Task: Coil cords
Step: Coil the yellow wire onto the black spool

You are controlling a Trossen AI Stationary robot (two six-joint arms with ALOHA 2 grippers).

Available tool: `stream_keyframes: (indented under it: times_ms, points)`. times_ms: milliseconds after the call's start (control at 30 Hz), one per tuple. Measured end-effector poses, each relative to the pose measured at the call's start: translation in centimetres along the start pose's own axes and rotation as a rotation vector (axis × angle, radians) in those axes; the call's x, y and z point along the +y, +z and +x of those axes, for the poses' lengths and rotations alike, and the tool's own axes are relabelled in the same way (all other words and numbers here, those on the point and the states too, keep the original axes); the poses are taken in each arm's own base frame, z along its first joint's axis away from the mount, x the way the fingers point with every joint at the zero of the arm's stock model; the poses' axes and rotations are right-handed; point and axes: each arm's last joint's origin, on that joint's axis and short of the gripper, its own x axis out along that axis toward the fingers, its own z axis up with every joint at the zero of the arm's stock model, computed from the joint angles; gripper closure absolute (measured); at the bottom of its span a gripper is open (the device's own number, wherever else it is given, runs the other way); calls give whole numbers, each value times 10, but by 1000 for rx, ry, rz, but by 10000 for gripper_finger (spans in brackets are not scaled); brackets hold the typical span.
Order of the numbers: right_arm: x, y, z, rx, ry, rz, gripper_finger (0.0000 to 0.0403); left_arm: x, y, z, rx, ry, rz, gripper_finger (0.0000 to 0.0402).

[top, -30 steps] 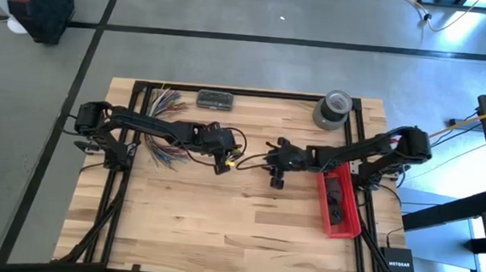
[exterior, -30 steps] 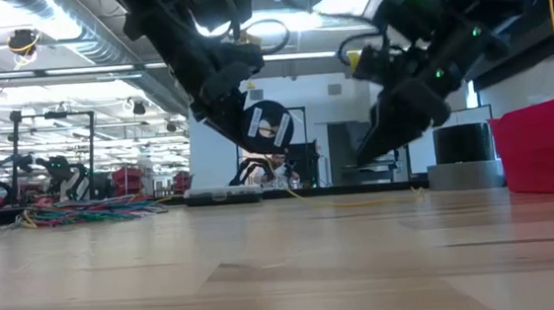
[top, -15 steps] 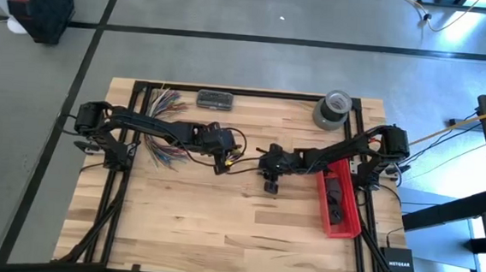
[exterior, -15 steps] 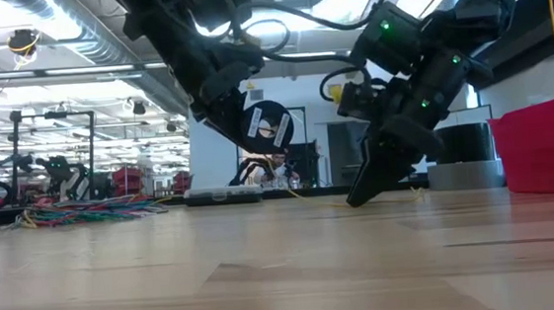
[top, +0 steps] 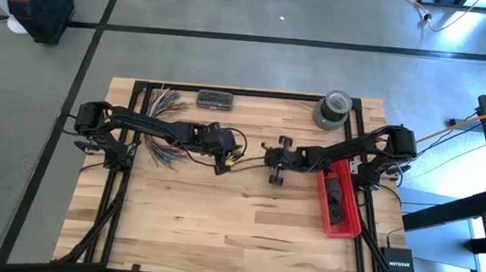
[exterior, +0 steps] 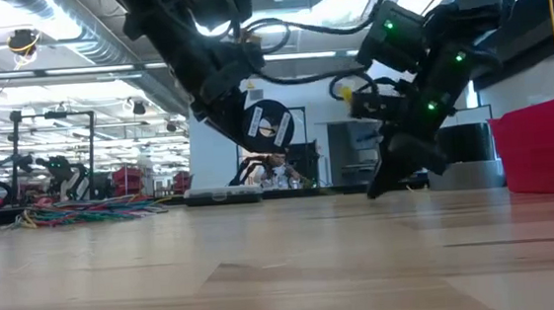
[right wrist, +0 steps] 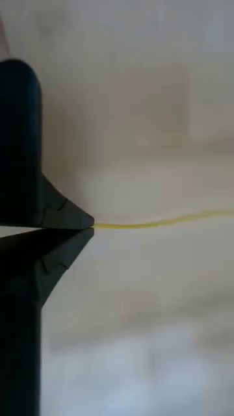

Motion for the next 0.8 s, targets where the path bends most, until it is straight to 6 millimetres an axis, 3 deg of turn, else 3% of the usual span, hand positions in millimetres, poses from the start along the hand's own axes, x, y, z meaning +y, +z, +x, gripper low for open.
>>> stream_keyframes:
  times_ms: [133,333,567,800]
  points:
    - [-12,20,-26,-95,-117,40,400,-1,4,0,-45,-13,-5,402]
    - [-23,48,-55,-246,-130,109,401,-4,10,2,-106,-48,-2,402]
    - [-24,67,-64,-344,-52,158,401,0,11,14,-115,-37,-46,402]
    - [-24,64,-64,-312,-44,176,402,13,10,19,-100,48,-132,402]
